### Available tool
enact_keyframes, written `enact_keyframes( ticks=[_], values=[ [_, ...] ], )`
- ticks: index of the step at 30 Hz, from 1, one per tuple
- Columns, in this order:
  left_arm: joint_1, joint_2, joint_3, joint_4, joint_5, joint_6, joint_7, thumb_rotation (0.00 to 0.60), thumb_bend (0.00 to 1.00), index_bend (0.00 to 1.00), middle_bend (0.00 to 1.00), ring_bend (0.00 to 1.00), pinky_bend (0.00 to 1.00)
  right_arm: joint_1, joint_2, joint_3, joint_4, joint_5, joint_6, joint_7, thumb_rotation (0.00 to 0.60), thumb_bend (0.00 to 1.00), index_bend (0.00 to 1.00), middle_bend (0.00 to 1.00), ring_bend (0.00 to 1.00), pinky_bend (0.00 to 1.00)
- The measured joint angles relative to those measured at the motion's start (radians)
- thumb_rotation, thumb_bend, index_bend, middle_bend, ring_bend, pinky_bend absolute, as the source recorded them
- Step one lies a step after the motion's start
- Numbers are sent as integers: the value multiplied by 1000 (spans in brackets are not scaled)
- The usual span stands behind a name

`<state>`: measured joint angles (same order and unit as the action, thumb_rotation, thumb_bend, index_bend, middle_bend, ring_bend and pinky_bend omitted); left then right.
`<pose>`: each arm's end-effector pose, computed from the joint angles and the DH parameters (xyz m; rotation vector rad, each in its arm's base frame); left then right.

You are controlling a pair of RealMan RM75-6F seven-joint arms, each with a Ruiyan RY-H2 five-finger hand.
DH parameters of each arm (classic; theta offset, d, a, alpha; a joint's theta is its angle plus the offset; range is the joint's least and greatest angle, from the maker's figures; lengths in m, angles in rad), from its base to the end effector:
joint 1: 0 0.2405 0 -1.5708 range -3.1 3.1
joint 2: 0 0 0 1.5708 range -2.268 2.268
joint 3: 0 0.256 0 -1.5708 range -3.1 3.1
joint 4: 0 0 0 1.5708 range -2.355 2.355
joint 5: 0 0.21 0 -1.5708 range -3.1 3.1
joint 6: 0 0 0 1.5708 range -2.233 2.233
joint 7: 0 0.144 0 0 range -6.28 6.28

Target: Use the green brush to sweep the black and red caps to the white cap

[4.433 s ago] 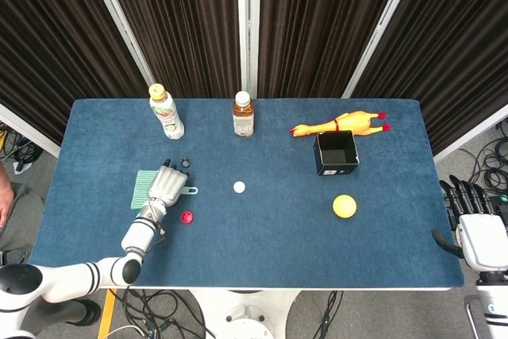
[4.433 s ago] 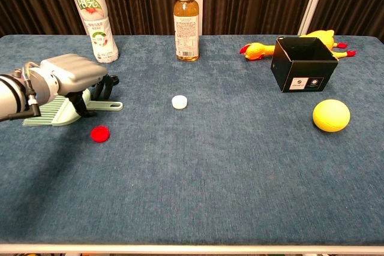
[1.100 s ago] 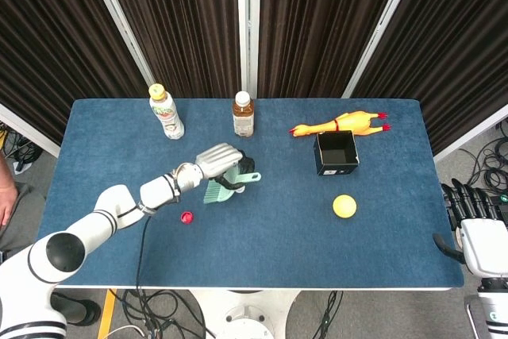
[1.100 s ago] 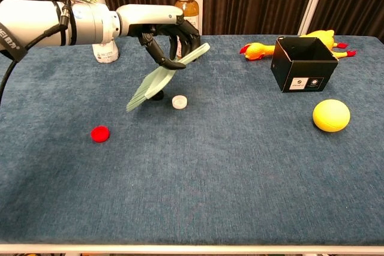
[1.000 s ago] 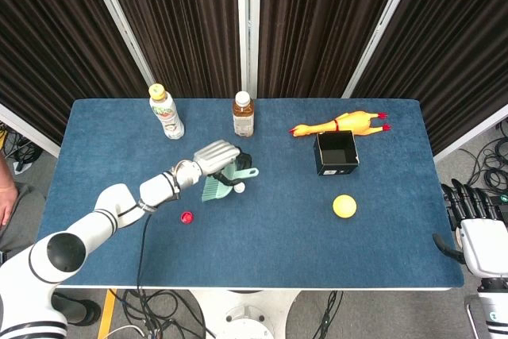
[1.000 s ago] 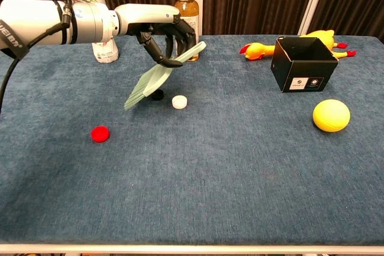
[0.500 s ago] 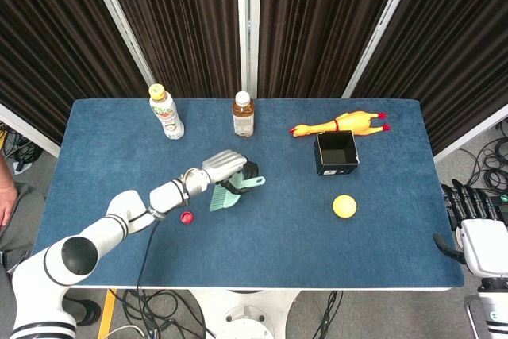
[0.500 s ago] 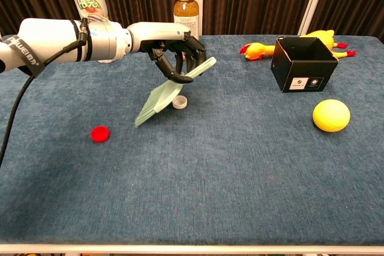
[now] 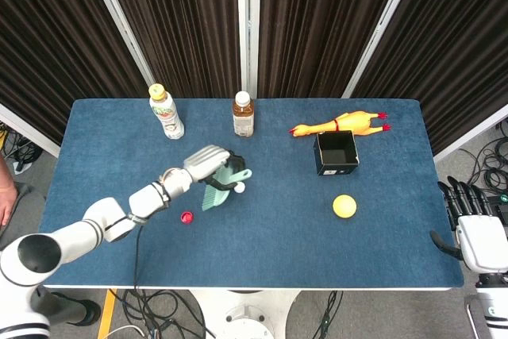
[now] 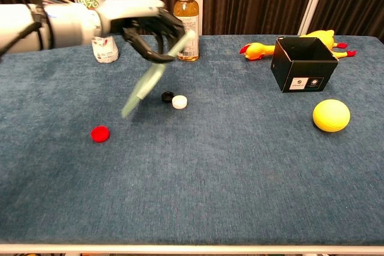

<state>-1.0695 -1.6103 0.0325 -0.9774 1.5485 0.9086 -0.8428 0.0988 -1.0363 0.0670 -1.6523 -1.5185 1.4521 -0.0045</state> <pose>-0.1069 0.4145 -0.0257 -2.1313 -1.2794 -1.2670 -0.3041 -0.1886 0.1787 1.4319 -0.8610 0.8858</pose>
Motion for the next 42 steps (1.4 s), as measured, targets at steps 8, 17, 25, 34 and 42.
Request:
enact_keyframes(
  ticks=[8,17,25,34,42],
  values=[
    [130,97,-43,-274,-200,10,309,600,381,547,538,398,378,21,-15,0,26,-4,-26,24,600,144,0,10,0,0],
    [267,126,-70,-470,-384,123,683,600,381,546,537,398,377,30,-15,2,30,0,-36,30,600,144,0,10,0,0],
    [381,75,-62,-558,-421,285,934,600,381,544,537,398,379,33,-13,2,24,4,-40,27,600,144,0,10,0,0],
    [425,-39,-88,-559,-428,314,1030,600,379,544,537,399,386,33,-12,-4,20,-4,-35,27,600,144,0,10,0,0],
    [410,-112,-174,-526,-490,268,1073,600,378,542,537,398,398,29,-11,-7,20,-3,-30,30,600,144,0,10,0,0]
  ],
)
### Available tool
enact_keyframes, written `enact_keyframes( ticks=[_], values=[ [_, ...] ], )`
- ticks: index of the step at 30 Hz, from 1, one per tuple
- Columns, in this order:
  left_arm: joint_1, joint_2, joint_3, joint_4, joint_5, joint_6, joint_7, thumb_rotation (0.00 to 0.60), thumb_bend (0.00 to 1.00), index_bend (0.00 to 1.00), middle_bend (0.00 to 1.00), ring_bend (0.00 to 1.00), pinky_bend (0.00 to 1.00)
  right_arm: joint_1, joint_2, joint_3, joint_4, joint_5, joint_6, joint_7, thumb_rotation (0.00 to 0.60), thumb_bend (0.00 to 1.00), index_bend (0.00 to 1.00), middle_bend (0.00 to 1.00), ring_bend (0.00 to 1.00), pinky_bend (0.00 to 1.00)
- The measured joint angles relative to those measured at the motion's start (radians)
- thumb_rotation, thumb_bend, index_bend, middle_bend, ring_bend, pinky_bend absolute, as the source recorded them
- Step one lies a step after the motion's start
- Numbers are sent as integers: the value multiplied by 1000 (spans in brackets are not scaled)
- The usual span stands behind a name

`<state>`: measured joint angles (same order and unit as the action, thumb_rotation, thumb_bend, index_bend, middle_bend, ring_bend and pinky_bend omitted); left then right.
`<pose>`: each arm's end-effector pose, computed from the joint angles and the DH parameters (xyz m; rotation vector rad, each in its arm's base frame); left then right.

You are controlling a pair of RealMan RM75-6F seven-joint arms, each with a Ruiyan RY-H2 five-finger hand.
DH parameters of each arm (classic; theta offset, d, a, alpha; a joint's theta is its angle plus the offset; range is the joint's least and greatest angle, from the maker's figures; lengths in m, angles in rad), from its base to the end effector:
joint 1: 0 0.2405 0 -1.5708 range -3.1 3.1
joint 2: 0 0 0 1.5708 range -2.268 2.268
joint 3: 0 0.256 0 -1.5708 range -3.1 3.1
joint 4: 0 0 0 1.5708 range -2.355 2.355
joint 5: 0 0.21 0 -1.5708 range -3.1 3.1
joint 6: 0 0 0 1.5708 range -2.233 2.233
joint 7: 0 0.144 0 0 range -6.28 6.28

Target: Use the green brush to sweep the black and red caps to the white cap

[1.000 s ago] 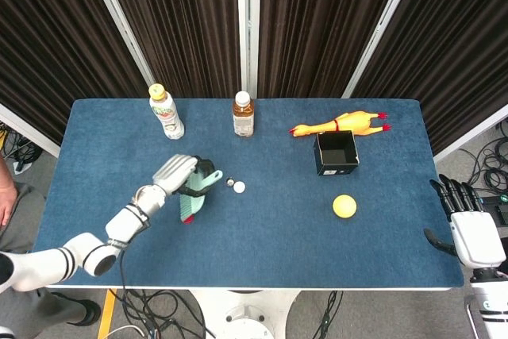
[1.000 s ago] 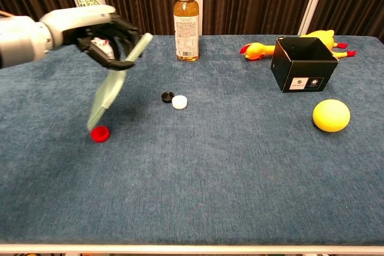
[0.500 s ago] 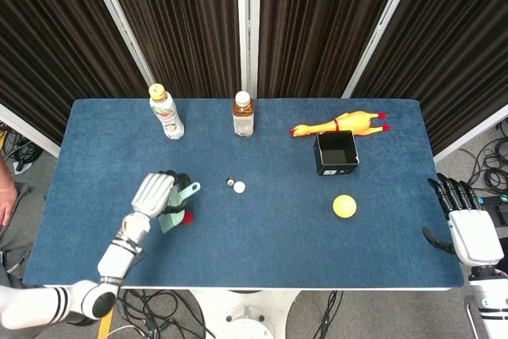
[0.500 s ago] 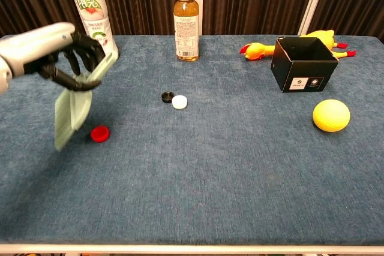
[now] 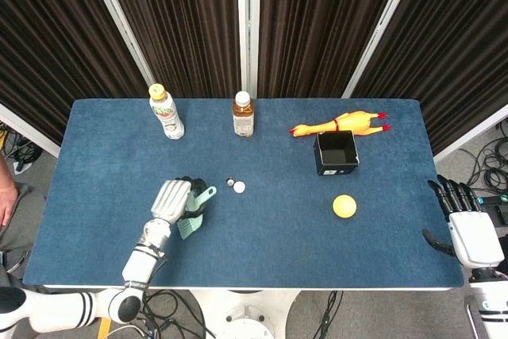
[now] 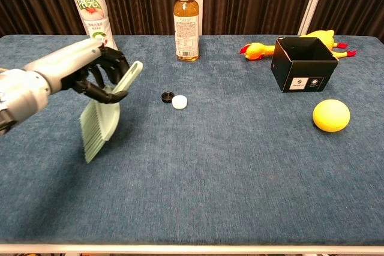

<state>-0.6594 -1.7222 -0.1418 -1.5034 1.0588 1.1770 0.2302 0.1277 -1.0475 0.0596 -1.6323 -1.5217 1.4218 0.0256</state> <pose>-0.1432 0.3027 -0.0491 -1.6260 -1.2448 -1.1106 -0.3042 -0.1961 0.1721 1.4622 -0.8861 0.8987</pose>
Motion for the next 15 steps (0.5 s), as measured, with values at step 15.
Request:
enact_keyframes(
  ticks=[15],
  values=[
    [-120,-157,-156,178,-84,-111,51,600,378,541,537,399,398,-2,4,0,7,6,2,10,600,144,0,10,0,0]
  ],
)
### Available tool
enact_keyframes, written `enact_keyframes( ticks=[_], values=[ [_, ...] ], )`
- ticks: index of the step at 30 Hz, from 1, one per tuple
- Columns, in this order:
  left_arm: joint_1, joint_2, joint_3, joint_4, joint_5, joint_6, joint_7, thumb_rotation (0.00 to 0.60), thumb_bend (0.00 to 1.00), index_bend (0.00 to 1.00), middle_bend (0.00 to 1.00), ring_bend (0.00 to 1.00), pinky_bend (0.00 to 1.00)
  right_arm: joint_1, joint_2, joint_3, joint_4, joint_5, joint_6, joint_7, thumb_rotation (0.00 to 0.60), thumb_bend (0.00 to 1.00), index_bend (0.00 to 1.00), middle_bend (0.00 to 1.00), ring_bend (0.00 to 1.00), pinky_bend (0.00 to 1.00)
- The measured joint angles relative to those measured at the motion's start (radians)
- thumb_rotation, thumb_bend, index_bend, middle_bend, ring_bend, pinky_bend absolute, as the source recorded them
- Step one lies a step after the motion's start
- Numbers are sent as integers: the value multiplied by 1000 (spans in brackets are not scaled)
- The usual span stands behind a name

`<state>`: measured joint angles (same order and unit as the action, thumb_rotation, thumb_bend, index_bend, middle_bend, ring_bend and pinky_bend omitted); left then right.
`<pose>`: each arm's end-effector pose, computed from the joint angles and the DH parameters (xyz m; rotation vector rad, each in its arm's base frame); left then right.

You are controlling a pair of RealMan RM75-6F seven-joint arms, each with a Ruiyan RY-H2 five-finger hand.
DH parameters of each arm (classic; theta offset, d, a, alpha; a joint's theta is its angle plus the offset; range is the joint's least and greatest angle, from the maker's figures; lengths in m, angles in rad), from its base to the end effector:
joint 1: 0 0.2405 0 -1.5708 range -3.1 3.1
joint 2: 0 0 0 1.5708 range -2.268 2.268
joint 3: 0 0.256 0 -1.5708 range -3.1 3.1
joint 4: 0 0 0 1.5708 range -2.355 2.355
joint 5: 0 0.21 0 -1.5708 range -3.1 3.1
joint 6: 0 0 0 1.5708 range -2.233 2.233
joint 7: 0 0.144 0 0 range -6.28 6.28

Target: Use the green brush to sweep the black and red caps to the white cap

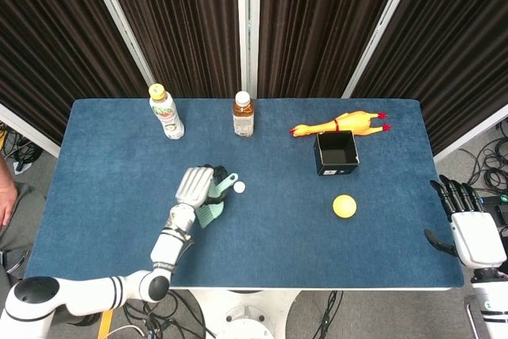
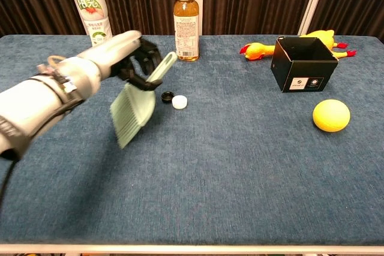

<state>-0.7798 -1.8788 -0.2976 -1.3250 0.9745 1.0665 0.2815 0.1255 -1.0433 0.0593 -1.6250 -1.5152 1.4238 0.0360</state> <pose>-0.0979 0.3418 -0.0808 -1.6127 -1.2597 -1.1385 -0.3071 -0.1957 0.1749 1.4529 -0.8882 0.8943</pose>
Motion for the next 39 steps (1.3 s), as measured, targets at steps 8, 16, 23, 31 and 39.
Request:
enact_keyframes(
  ticks=[8,16,23,31,39],
  values=[
    [-84,-82,-84,110,-22,-32,8,600,378,541,537,398,397,-2,5,0,-4,3,3,-2,600,144,0,10,0,0],
    [-154,-134,-140,201,-69,-78,25,600,376,540,536,398,397,-6,6,0,-3,4,8,1,600,143,0,10,0,0],
    [-193,-174,-169,270,-84,-93,9,600,377,540,536,398,397,-12,9,-2,-5,3,16,2,600,144,0,11,0,0],
    [-197,-155,-165,264,-48,-78,-6,600,377,540,536,398,395,-21,16,-3,-12,-1,31,0,600,144,0,12,0,0],
    [-103,27,-92,106,10,-68,-15,600,378,542,536,399,379,-25,19,-5,-15,-11,38,1,600,144,0,12,0,0]
  ],
)
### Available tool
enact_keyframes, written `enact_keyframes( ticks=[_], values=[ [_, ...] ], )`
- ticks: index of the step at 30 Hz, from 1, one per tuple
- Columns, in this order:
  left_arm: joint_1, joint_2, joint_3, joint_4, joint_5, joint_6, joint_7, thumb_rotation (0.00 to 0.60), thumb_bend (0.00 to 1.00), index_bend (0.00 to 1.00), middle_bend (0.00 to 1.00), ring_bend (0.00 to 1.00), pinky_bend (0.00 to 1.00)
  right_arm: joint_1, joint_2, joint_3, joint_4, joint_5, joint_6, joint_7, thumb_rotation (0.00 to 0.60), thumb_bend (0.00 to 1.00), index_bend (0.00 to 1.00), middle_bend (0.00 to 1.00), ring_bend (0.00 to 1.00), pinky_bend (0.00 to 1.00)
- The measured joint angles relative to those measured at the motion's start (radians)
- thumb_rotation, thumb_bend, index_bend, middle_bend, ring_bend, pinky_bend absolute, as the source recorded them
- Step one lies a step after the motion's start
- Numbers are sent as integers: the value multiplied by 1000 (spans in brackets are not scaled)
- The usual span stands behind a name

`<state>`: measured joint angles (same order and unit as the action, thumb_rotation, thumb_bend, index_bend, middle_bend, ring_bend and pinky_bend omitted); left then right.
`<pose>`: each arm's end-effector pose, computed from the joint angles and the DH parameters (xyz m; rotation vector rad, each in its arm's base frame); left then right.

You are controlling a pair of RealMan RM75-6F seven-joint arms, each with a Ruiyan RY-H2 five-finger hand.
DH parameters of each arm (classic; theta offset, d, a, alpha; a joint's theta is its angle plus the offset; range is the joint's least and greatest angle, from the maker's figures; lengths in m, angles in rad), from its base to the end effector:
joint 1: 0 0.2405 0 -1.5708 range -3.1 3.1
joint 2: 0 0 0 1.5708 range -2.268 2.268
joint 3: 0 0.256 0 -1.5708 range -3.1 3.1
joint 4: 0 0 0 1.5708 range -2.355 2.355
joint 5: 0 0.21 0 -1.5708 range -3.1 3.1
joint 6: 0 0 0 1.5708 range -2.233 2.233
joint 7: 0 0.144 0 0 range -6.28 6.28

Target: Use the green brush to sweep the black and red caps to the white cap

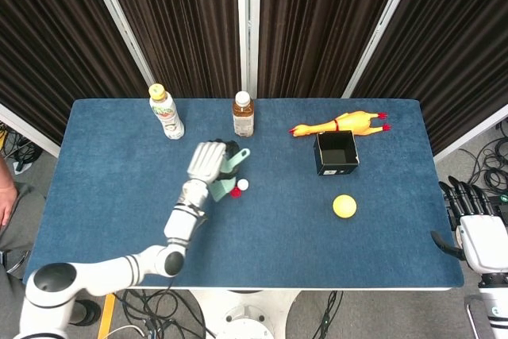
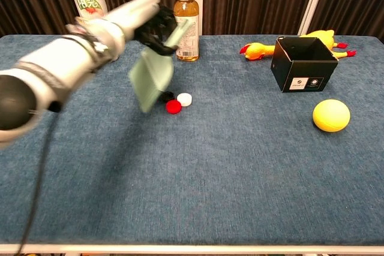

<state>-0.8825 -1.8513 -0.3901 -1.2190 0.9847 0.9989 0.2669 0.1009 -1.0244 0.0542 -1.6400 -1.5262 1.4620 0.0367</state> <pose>-0.0771 0.3886 -0.0581 -1.6106 -1.1403 -1.1851 -0.3066 -0.1868 0.1829 1.4330 -0.8718 0.9005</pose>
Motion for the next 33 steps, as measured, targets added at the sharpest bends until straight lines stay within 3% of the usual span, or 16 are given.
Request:
enact_keyframes(
  ticks=[5,9,14,21,29,33],
  values=[
    [67,170,101,-106,71,-17,5,600,380,543,536,398,374,2,-6,-1,4,-7,0,-5,600,145,0,12,0,0],
    [106,316,212,-191,161,-55,23,600,381,543,535,399,353,1,-15,-1,6,-9,3,-20,600,144,0,12,0,0],
    [124,409,303,-268,219,-135,42,600,379,535,526,398,327,0,-21,-5,5,-12,3,-21,600,144,0,12,0,0],
    [101,368,314,-236,198,-175,103,600,367,493,494,382,303,-9,-19,-13,-3,-19,10,-25,600,144,0,11,0,0],
    [73,328,306,-231,136,-190,162,600,263,229,249,179,248,-21,-12,-13,-4,-8,20,-22,600,144,0,12,0,0],
    [74,338,300,-253,107,-189,161,600,210,170,201,156,238,-16,-10,-13,-3,-7,7,-18,600,143,0,12,0,0]
  ],
)
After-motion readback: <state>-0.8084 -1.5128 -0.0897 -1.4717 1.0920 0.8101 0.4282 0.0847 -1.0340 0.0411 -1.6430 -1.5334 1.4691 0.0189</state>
